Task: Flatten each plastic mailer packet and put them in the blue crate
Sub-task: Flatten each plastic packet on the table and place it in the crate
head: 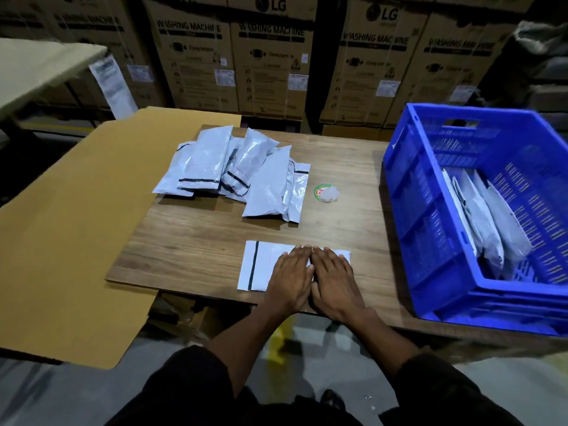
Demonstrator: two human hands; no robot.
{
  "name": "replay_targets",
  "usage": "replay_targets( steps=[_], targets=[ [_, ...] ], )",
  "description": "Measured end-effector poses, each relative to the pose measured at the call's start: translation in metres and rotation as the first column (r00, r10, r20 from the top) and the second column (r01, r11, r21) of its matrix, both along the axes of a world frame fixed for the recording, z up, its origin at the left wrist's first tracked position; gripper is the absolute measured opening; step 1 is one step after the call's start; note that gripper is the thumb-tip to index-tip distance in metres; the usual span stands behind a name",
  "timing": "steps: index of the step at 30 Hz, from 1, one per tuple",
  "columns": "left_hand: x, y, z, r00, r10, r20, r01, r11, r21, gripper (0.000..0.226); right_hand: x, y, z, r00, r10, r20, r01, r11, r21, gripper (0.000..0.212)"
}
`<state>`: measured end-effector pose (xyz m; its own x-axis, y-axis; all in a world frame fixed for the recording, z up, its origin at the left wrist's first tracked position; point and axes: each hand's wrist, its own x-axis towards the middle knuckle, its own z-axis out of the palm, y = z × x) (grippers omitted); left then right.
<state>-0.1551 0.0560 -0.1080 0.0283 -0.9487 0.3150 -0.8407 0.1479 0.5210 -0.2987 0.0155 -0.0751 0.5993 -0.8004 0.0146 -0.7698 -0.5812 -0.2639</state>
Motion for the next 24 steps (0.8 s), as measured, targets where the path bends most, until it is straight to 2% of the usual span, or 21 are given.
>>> replay_targets(
  steps=[6, 8, 12, 16, 20, 24],
  targets=[
    [0.005, 0.002, -0.004, 0.986, 0.027, 0.162, -0.019, 0.999, -0.046, 0.049, -0.003, -0.004, 0.002, 0.999, -0.022, -0.029, 0.022, 1.0, -0.01, 0.072],
    [0.009, 0.004, -0.004, 0.975, 0.038, 0.22, -0.038, 0.999, -0.003, 0.051, -0.01, -0.004, -0.001, 0.999, -0.012, -0.047, 0.01, 1.0, -0.028, 0.073],
    [0.026, 0.01, -0.008, 0.969, 0.088, 0.23, -0.112, 0.989, 0.092, 0.065, -0.028, -0.002, -0.008, 0.994, -0.04, -0.103, 0.035, 0.998, -0.046, 0.079],
    [0.036, 0.014, -0.006, 0.959, 0.1, 0.265, -0.132, 0.986, 0.106, 0.07, -0.044, -0.002, -0.007, 0.985, -0.061, -0.164, 0.06, 0.998, -0.009, 0.083],
    [0.048, 0.019, -0.004, 0.938, 0.106, 0.33, -0.186, 0.957, 0.223, 0.077, -0.054, -0.003, -0.003, 0.971, -0.059, -0.23, 0.073, 0.996, 0.053, 0.086],
    [0.053, 0.021, 0.003, 0.927, 0.094, 0.364, -0.205, 0.939, 0.278, 0.073, -0.051, -0.009, 0.017, 0.953, -0.018, -0.301, 0.073, 0.983, 0.17, 0.091]
  ],
)
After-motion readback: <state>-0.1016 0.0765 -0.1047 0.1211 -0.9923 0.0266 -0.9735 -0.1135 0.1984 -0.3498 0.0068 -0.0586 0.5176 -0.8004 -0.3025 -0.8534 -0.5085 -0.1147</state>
